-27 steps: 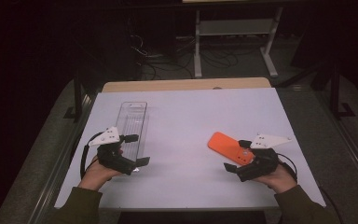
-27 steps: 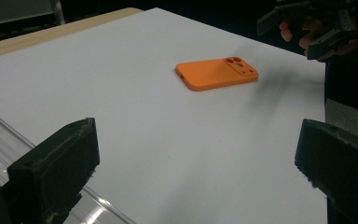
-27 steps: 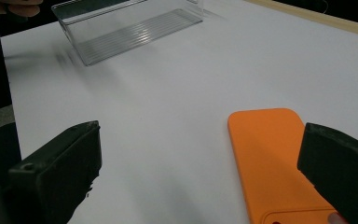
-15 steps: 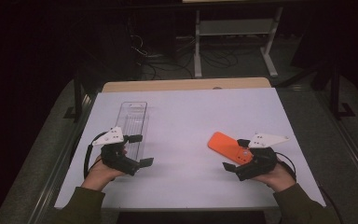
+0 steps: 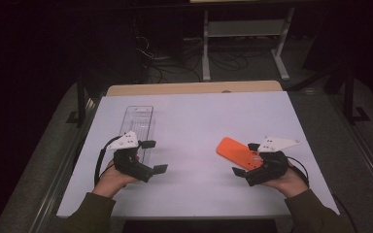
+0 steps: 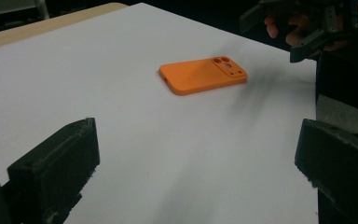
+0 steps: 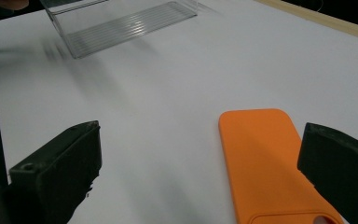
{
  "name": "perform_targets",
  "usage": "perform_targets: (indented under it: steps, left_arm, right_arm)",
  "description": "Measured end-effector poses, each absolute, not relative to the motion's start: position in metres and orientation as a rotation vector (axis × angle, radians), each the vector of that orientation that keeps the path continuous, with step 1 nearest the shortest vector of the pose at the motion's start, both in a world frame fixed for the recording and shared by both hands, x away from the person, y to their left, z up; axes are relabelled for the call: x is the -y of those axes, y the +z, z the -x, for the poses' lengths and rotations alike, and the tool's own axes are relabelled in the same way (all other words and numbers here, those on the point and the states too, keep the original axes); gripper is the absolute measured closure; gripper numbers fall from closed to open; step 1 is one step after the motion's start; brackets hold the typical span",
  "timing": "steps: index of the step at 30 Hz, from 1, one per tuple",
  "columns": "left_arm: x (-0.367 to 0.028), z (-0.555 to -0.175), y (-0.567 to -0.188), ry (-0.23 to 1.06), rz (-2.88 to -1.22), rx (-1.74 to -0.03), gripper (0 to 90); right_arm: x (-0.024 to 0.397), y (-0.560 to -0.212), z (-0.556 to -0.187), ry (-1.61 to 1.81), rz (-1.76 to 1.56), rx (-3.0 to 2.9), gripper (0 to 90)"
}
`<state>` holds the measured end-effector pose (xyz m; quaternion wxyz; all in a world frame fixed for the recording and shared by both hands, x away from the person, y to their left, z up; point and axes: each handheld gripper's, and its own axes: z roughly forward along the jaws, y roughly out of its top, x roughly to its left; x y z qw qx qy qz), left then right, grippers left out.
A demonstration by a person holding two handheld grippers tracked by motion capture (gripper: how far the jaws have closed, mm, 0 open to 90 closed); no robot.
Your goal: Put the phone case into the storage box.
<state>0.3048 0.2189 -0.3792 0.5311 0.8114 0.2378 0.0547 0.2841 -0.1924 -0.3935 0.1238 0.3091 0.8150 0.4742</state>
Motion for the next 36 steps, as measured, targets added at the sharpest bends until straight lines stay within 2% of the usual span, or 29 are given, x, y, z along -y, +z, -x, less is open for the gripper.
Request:
perform_targets:
  steps: [23,36]
  left_arm:
    - [-0.181,-0.311,-0.370,0.105,-1.949,-0.510,0.0]
    - [-0.161,-0.311,-0.379,0.073,-1.963,-0.481,0.0]
  right_arm:
    - [0.197,-0.388,-0.298,1.357,-0.931,-2.388,0.0]
    - [0.193,-0.391,-0.310,1.328,-0.948,-2.440,0.0]
